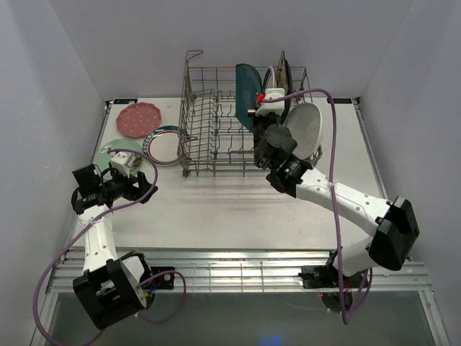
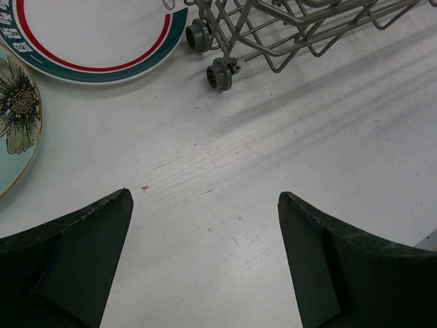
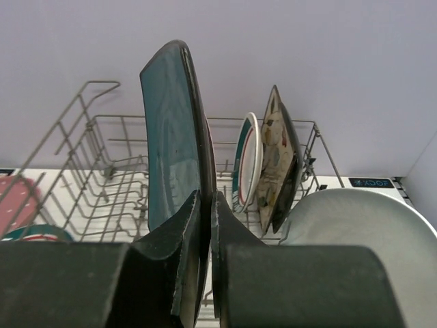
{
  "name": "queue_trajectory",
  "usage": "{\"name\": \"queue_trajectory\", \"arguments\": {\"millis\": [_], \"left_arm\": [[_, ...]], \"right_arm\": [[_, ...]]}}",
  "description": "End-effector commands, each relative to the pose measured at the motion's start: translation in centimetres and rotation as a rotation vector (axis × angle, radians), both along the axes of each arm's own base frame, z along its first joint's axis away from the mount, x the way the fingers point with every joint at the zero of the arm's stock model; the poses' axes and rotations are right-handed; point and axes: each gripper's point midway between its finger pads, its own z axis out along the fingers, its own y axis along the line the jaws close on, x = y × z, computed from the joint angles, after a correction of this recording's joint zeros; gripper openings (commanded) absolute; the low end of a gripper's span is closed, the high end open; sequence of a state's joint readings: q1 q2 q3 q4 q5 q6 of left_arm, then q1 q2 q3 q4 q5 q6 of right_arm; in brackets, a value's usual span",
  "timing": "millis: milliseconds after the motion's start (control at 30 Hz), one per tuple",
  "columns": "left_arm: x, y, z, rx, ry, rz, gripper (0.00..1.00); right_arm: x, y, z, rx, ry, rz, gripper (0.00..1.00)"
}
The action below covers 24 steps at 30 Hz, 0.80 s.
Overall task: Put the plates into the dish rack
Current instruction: Insert the plate into the dish rack.
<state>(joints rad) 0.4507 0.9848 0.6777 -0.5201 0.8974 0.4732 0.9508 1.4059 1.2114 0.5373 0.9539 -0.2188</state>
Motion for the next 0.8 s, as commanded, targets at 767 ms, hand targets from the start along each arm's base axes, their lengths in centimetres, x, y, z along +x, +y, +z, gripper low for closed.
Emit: {"name": "queue_trajectory", "arguments": {"millis": [767], "left_arm": [[0.1, 0.2, 0.3, 0.008, -0.029, 0.005, 0.98]], "right_arm": [[16.8, -0.4, 5.4, -0.005, -0.185, -0.235, 0.08]]}}
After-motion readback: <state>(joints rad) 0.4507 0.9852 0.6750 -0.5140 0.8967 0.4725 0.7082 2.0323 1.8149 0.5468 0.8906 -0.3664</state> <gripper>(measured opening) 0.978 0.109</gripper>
